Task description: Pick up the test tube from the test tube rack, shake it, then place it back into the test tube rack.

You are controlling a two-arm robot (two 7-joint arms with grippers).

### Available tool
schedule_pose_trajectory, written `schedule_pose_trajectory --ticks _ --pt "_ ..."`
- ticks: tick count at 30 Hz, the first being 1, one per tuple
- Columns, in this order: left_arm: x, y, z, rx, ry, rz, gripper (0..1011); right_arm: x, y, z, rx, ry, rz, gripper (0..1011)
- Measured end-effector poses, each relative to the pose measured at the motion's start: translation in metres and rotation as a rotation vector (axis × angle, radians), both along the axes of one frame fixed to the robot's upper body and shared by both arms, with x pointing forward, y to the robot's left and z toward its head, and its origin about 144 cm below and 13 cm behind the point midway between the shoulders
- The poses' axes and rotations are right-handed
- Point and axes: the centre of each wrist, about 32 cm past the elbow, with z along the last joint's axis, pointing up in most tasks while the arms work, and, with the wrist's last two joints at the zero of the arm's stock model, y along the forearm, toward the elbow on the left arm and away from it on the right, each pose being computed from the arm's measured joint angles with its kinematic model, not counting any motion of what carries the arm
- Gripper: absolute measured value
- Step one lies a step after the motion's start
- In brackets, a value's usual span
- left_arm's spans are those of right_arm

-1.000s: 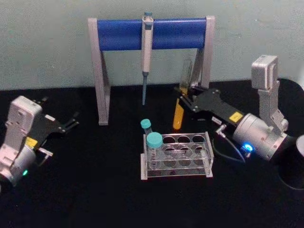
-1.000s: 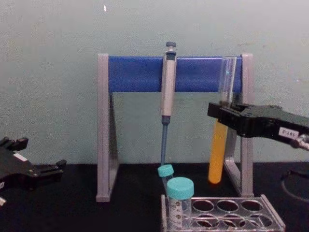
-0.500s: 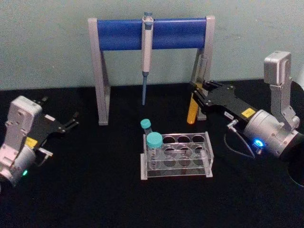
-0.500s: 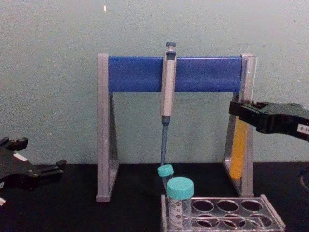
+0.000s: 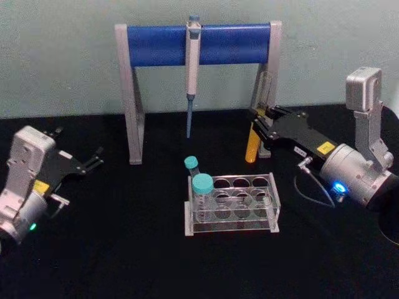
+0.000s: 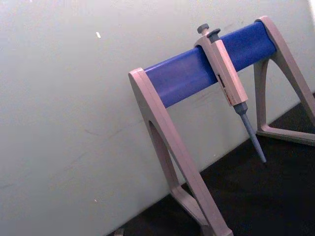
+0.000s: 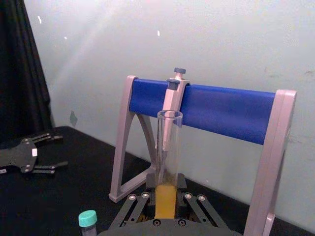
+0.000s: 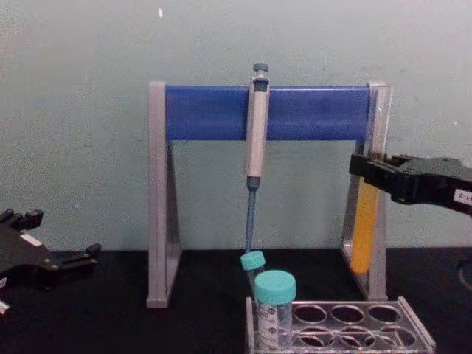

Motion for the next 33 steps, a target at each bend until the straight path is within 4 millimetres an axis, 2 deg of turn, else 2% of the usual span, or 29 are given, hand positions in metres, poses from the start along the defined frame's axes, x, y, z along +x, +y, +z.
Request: schedule_pose_trajectory --ticks 33 --pt "0.0000 0.0000 0.0000 0.000 0.000 0.000 1001 0.0016 0.0040 0.0009 -0.005 0.000 0.021 230"
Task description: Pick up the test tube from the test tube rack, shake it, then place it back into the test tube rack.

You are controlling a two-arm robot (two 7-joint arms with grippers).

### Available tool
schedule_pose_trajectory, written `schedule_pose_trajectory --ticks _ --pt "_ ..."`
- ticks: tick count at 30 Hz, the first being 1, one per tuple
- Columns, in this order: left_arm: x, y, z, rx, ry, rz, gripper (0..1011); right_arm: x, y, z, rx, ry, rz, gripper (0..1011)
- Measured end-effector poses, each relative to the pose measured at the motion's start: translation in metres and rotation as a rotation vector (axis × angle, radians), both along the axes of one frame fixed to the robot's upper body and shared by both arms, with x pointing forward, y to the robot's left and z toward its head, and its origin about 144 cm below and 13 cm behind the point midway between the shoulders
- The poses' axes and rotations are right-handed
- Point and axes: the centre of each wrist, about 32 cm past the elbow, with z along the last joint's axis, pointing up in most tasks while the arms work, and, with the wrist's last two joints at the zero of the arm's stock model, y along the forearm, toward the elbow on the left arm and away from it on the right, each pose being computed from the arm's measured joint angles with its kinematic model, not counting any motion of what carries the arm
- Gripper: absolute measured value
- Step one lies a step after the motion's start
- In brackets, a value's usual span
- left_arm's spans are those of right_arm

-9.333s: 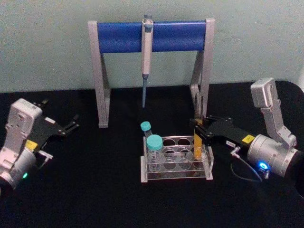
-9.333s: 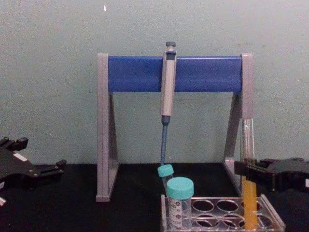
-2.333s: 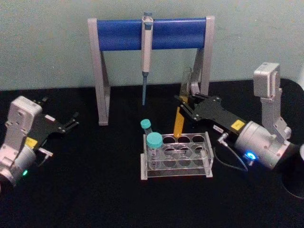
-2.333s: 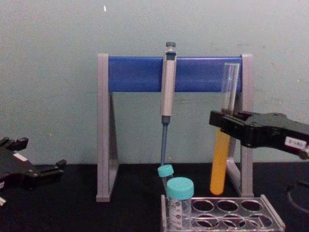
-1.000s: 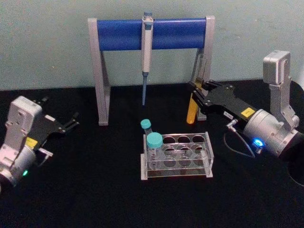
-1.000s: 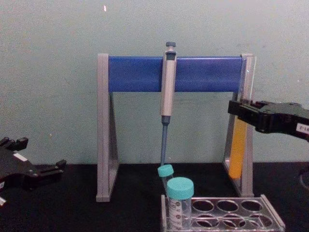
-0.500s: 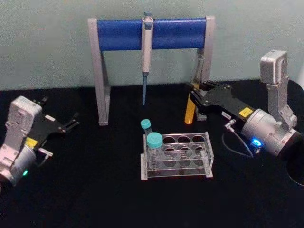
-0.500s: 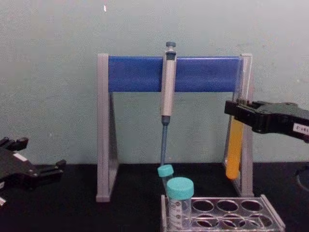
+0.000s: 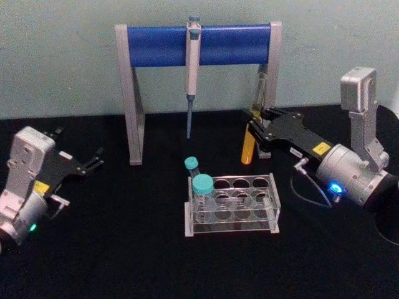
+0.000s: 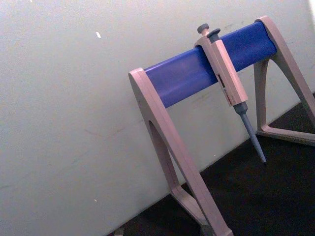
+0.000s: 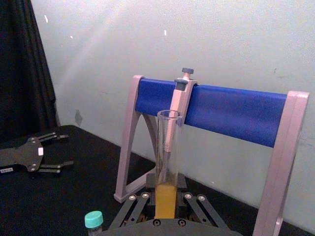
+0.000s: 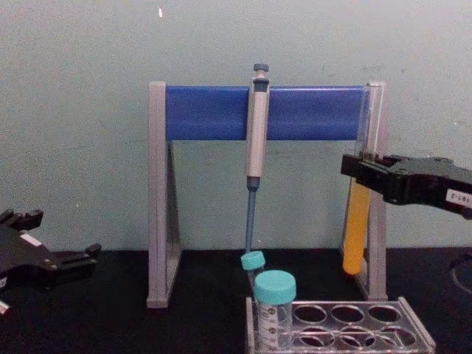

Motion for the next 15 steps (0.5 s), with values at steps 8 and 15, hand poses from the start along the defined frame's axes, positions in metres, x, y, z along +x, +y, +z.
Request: schedule_pose_trajectory --ticks 8,15 --pt "0.0000 0.0000 0.0000 0.000 0.000 0.000 1001 0.0003 0.0016 -0.0001 0.002 -0.001 0.007 229" --pt "0.0000 0.0000 0.0000 0.000 0.000 0.000 1002 0.0012 0.0026 -0.0005 0.003 -0.001 0.011 230"
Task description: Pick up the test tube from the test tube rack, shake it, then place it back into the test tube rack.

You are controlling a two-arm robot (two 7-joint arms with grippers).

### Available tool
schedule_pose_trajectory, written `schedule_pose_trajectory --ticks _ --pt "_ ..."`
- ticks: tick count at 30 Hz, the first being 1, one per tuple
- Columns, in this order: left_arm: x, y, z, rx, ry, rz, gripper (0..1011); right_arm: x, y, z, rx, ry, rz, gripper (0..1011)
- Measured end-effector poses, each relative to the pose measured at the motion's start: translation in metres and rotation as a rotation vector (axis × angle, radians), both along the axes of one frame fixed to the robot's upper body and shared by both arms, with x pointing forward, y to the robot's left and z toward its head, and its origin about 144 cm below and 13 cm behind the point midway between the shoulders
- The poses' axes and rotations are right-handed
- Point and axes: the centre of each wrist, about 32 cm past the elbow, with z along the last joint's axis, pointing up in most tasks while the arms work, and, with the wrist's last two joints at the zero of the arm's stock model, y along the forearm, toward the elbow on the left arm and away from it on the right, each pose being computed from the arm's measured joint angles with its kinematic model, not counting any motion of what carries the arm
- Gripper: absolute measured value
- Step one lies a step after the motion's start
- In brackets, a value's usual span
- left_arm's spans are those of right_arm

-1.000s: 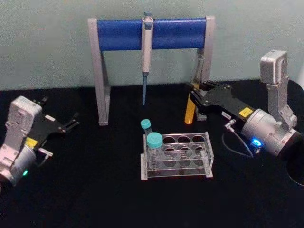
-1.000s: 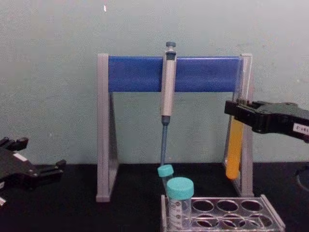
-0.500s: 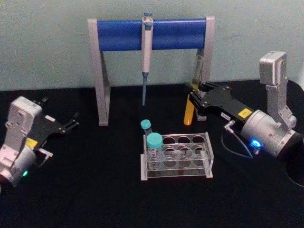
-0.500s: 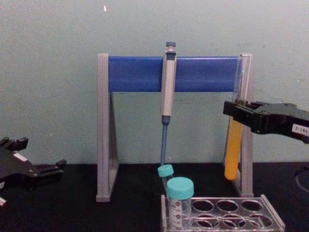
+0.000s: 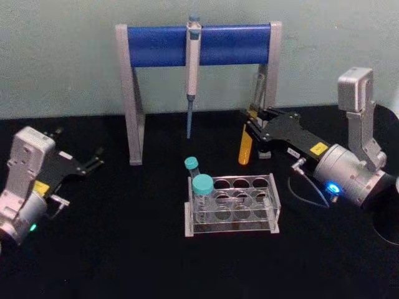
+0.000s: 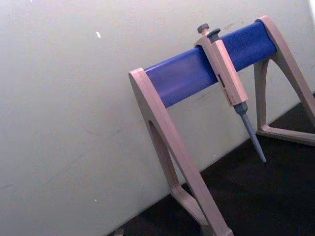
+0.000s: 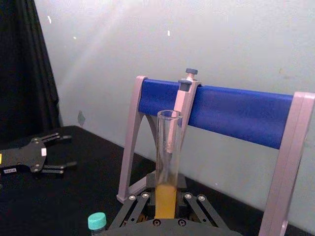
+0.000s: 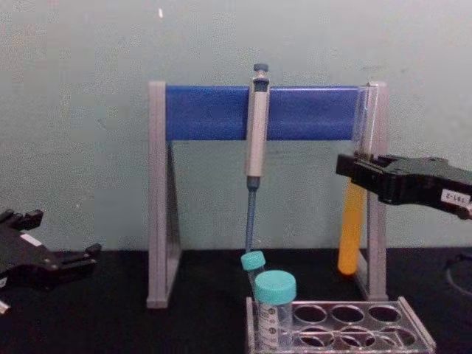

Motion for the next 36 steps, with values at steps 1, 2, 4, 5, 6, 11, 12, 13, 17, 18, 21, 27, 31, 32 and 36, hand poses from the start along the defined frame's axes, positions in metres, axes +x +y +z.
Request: schedule_pose_trajectory --ticks 1,2,4,5,6,11,12,13,17,18,21,27,31,32,36 --pt "0.000 0.000 0.000 0.000 0.000 0.000 1001 0.000 0.000 0.000 0.000 0.000 0.000 229" --pt "0.000 0.000 0.000 0.000 0.000 0.000 1001 0.000 0.000 0.000 -0.001 -0.001 0.000 229" --pt "0.000 0.000 0.000 0.000 0.000 0.000 1001 0.000 0.000 0.000 -0.001 -0.001 0.001 230" --pt "0.000 0.000 0.000 0.000 0.000 0.000 1001 -0.001 0.000 0.000 -0.002 -0.001 0.001 230" --pt "0.000 0.000 0.000 0.000 0.000 0.000 1001 -0.001 0.000 0.000 -0.003 -0.001 0.001 230" --pt "0.000 0.000 0.000 0.000 0.000 0.000 1001 -0.005 -0.002 0.000 -0.021 -0.006 -0.001 230" --pt "0.000 0.000 0.000 0.000 0.000 0.000 1001 -0.006 -0.003 0.000 -0.024 -0.007 -0.001 230" --pt "0.000 0.000 0.000 0.000 0.000 0.000 1001 -0.007 -0.003 0.000 -0.026 -0.008 -0.001 230" --pt "0.000 0.000 0.000 0.000 0.000 0.000 1001 -0.012 -0.005 0.000 -0.029 -0.009 -0.004 229" --pt "0.000 0.000 0.000 0.000 0.000 0.000 1001 -0.015 -0.006 -0.001 -0.029 -0.009 -0.007 230" --pt "0.000 0.000 0.000 0.000 0.000 0.000 1001 -0.019 -0.007 -0.001 -0.030 -0.008 -0.008 229" --pt "0.000 0.000 0.000 0.000 0.000 0.000 1001 -0.029 -0.010 -0.004 -0.030 -0.001 -0.016 230" --pt "0.000 0.000 0.000 0.000 0.000 0.000 1001 -0.032 -0.012 -0.007 -0.033 0.004 -0.024 229" --pt "0.000 0.000 0.000 0.000 0.000 0.000 1001 -0.033 -0.012 -0.008 -0.035 0.006 -0.026 230" --pt "0.000 0.000 0.000 0.000 0.000 0.000 1002 -0.033 -0.014 -0.010 -0.039 0.007 -0.032 230"
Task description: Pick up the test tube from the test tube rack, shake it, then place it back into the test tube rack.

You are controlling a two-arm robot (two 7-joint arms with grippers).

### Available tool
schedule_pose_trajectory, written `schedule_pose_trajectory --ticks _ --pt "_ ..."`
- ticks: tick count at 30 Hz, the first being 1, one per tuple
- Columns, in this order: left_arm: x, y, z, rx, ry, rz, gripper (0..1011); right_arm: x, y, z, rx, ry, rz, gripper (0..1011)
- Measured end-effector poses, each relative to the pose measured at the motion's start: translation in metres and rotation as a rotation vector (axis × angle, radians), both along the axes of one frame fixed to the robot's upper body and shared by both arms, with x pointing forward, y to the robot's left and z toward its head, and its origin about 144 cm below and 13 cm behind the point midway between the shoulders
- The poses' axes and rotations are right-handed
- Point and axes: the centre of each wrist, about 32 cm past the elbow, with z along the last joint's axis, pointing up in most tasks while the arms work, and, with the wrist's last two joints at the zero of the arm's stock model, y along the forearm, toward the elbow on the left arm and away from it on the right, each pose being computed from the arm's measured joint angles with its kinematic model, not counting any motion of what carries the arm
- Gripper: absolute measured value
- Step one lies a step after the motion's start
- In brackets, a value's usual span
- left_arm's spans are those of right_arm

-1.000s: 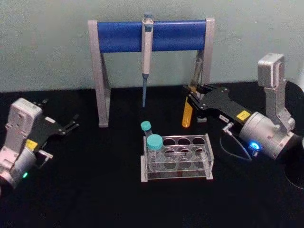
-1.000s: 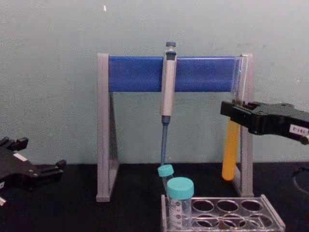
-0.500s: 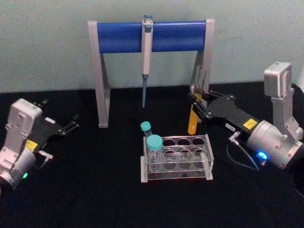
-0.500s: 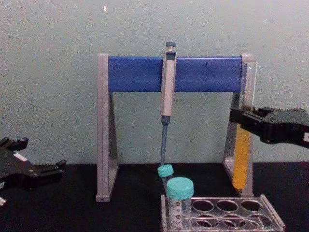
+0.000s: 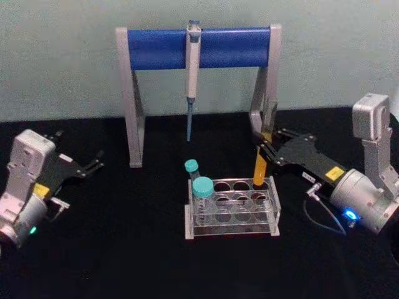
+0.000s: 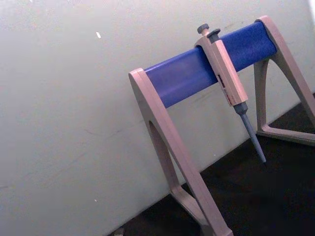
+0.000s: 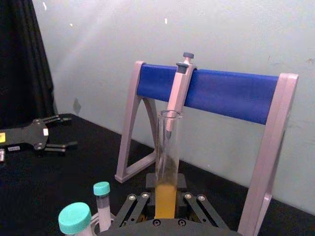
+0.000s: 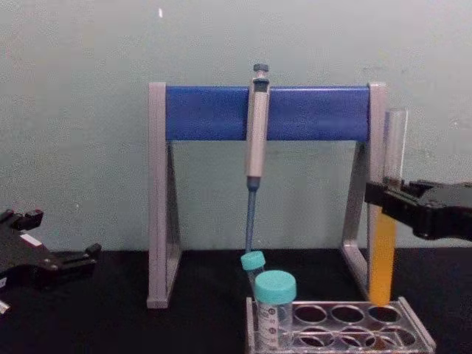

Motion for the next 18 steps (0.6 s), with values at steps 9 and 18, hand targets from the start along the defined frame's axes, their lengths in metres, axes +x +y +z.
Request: schedule_pose_trajectory --ticks 9,18 --pt "0.0000 0.0000 0.0000 0.000 0.000 0.000 1001 0.0007 -0.0008 -0.0057 -0.009 0.006 -0.010 230" --pt "0.0000 0.0000 0.0000 0.000 0.000 0.000 1001 0.0014 -0.0011 -0.0089 -0.018 0.014 -0.015 229"
